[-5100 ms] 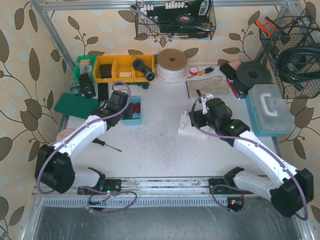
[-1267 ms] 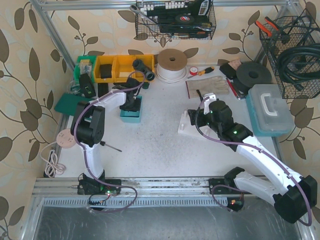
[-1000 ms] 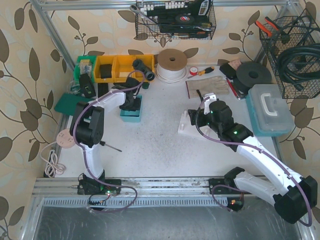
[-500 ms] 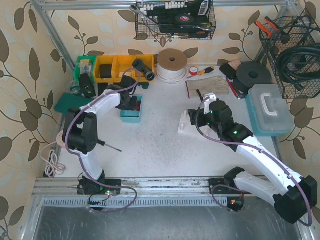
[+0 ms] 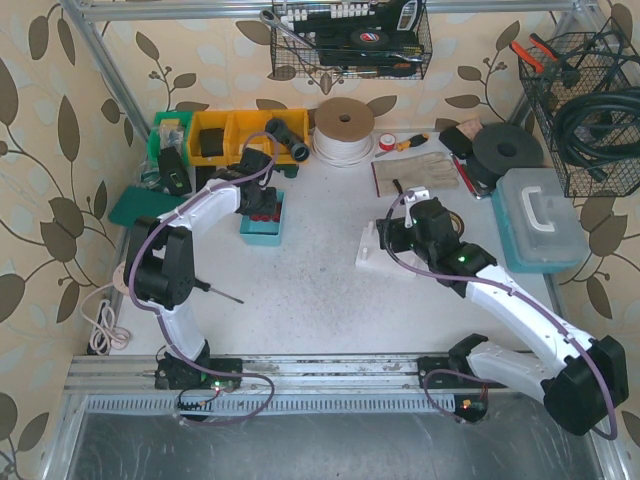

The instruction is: Install the large spring

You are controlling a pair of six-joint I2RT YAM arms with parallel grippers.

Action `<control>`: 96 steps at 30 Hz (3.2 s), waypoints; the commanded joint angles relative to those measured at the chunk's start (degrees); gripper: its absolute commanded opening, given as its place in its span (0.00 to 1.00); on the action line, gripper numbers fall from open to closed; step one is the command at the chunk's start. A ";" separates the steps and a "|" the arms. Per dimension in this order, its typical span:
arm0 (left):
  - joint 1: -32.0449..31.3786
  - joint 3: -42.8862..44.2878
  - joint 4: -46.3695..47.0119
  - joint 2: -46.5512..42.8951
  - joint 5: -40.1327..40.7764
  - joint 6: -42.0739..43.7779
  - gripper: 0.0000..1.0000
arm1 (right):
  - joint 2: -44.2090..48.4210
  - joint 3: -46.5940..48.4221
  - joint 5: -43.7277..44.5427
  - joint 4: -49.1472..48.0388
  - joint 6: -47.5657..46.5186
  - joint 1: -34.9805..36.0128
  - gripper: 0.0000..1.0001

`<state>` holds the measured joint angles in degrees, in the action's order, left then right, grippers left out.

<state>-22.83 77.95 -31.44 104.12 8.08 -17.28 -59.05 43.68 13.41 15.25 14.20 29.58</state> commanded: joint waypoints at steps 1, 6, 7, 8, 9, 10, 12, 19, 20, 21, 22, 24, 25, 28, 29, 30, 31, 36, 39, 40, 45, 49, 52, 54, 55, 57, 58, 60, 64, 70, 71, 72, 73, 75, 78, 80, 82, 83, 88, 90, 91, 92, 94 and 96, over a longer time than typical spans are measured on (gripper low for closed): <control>0.29 3.26 -4.48 -1.49 -3.91 -2.11 0.42 | 1.00 2.40 2.62 6.33 5.47 0.33 0.95; 0.33 7.08 -11.25 -0.33 -1.76 -1.70 0.40 | 4.50 8.94 1.87 16.66 11.04 0.30 0.95; 0.33 7.48 -11.87 -0.02 -1.45 -1.90 0.38 | 4.80 10.87 3.08 19.89 12.07 0.30 0.95; 0.40 7.93 -12.73 0.32 -0.81 -2.71 0.37 | 4.77 13.09 4.41 23.29 12.65 0.32 0.95; 0.46 8.61 -13.33 1.09 -0.57 -3.58 0.33 | 4.54 15.34 5.08 26.27 12.47 0.30 0.95; 0.50 9.18 -13.72 1.98 -1.01 -3.84 0.30 | 4.08 17.49 5.77 29.49 11.75 0.23 0.95; 0.42 10.59 -14.40 4.11 -4.84 -3.54 0.28 | 2.61 22.11 6.85 35.66 9.79 0.23 0.95; 0.24 15.33 -17.36 9.60 -7.29 -1.49 0.33 | -0.01 28.29 6.87 44.06 7.74 0.23 0.95; 0.24 15.38 -16.02 9.34 -6.80 -1.28 0.29 | -0.26 28.50 6.43 43.94 6.94 0.21 0.95; 0.24 15.39 -14.66 9.21 -6.35 -1.15 0.26 | -0.65 28.81 6.43 43.91 6.33 0.21 0.95; 0.24 15.52 -13.24 9.26 -5.96 -1.02 0.23 | -1.10 29.19 6.64 43.91 5.42 0.19 0.95; 0.24 15.49 -11.41 9.31 -5.82 -0.23 0.20 | -2.80 30.06 7.65 44.84 4.24 0.12 0.95; 0.24 15.40 -10.52 9.16 -5.89 0.11 0.18 | -3.57 30.58 8.13 45.54 3.90 0.15 0.95; 0.24 14.11 -6.52 7.82 -5.59 0.44 0.13 | -5.40 31.83 8.81 47.56 3.57 0.15 0.95; 0.24 13.03 -4.30 7.17 -6.24 0.53 0.11 | -5.72 31.94 9.07 47.98 3.63 0.19 0.95; 0.24 11.90 -2.03 6.62 -7.29 0.76 0.11 | -5.99 32.05 9.40 48.29 3.83 0.14 0.94; 0.24 10.96 -0.43 6.33 -8.18 0.85 0.10 | -6.14 32.26 9.81 48.53 3.90 0.13 0.94; 0.33 9.57 1.01 7.91 -9.25 1.27 0.09 | -7.00 35.66 12.44 50.36 4.17 0.17 0.94; 0.32 8.75 0.97 8.52 -9.98 1.72 0.06 | -6.12 36.10 12.67 51.30 5.19 0.18 0.94; 0.33 8.25 0.69 8.63 -10.38 1.80 0.05 | -5.65 35.93 12.82 51.37 5.70 0.13 0.94; 0.29 5.33 -0.45 9.17 -11.78 0.70 0.03 | -3.88 35.51 13.67 51.89 6.40 0.12 0.94; 0.37 3.89 -1.79 8.73 -10.31 0.36 0.02 | -3.75 35.36 14.48 51.59 5.76 0.17 0.94; 0.33 3.33 -2.99 8.16 -9.89 0.36 0.01 | -4.33 35.33 14.41 50.54 4.71 0.13 0.94; 0.28 2.87 -4.34 7.68 -9.99 -0.25 0.01 | -5.01 35.41 14.37 49.84 4.02 0.13 0.93; 0.26 2.43 -5.05 7.26 -10.07 -0.74 0.02 | -5.29 35.52 14.36 49.68 3.69 0.15 0.94; 0.24 1.18 -6.96 5.93 -9.89 -1.83 0.01 | -5.67 35.51 14.28 48.96 2.87 0.12 0.94; 0.24 0.23 -7.58 4.89 -9.84 -2.29 0.01 | -5.80 35.52 14.29 48.67 2.46 0.13 0.94; 0.24 -1.76 -7.88 2.33 -9.54 -2.93 0.01 | -5.90 35.51 14.35 48.04 1.66 0.17 0.94; 0.33 -0.25 -7.65 -0.58 -8.78 -2.28 0.02 | -5.69 35.68 14.50 47.19 0.44 0.08 0.94; 0.24 8.95 -11.44 2.73 -7.41 -2.58 0.14 | -5.82 35.85 14.15 47.45 -0.31 0.10 0.94; 0.20 8.73 -11.28 2.47 -7.83 -2.82 0.18 | -5.67 35.86 14.30 47.50 -0.32 0.06 0.94; 0.15 8.04 -11.13 2.22 -8.05 -2.97 0.23 | -5.46 35.78 14.41 47.52 -0.34 0.07 0.94; 0.08 7.37 -11.10 2.08 -8.07 -3.15 0.29 | -5.20 35.65 14.47 47.50 -0.37 0.04 0.94; 0.07 6.00 -11.12 2.06 -8.01 -2.97 0.33 | -4.83 35.51 14.60 47.51 -0.28 0.05 0.94; 0.07 5.52 -11.61 2.54 -8.19 -2.27 0.33 | -4.27 35.06 14.89 47.57 -0.17 0.04 0.94; -0.01 5.54 -12.24 3.06 -8.33 -1.87 0.29 | -4.07 34.75 15.05 47.65 -0.08 -0.01 0.93; -0.11 5.48 -13.02 3.92 -8.43 -1.43 0.29 | -4.04 34.63 15.07 47.68 0.08 0.00 0.94; -0.11 5.25 -13.11 4.31 -8.71 -1.22 0.28 | -4.06 34.63 15.02 47.76 0.19 0.01 0.94; -0.11 4.25 -10.28 5.32 -13.02 -1.29 0.27 | -4.44 34.76 14.97 47.58 -0.01 -0.13 0.94; -0.39 4.97 -11.19 6.52 -12.07 -1.70 0.27 | -4.77 35.13 15.19 47.60 -0.29 -0.11 0.94; -0.52 4.65 -10.96 6.68 -11.63 -1.65 0.27 | -4.95 35.26 15.16 47.54 -0.45 -0.21 0.94; -0.55 4.10 -10.12 6.75 -11.78 -1.71 0.27 | -5.06 35.43 15.03 47.66 -0.55 -0.15 0.94; -0.54 3.96 -9.47 7.71 -12.02 -1.74 0.27 | -5.35 35.86 14.90 47.67 -0.93 -0.26 0.94; -0.55 4.77 -10.17 9.25 -11.36 -1.80 0.29 | -5.46 36.07 15.05 47.64 -1.34 -0.31 0.94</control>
<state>-22.94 82.13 -41.74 111.53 -2.26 -19.38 -63.96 78.15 27.07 62.78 14.04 29.52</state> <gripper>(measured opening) 0.276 0.936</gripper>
